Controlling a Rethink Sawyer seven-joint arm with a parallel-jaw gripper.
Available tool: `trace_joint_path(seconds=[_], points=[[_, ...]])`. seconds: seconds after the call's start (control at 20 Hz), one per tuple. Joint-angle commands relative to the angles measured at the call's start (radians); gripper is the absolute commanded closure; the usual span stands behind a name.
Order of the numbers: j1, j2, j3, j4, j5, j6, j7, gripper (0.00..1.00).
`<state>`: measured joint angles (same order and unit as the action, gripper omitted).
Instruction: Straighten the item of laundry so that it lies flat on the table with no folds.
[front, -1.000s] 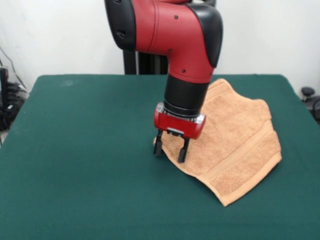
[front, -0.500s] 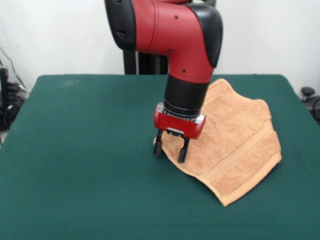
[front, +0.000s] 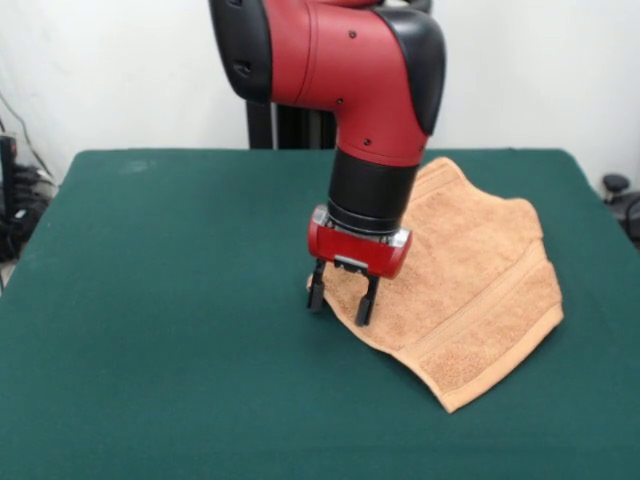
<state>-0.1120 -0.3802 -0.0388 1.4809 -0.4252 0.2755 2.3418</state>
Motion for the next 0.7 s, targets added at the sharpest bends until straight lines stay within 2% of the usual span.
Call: trace_joint_path(seconds=[0.05, 0.7], points=[[0.005, 0.115, 0.08, 0.039, -0.037, -0.06, 0.015, 0.0], [0.009, 0.114, 0.068, 0.042, -0.042, -0.066, 0.019, 0.0]])
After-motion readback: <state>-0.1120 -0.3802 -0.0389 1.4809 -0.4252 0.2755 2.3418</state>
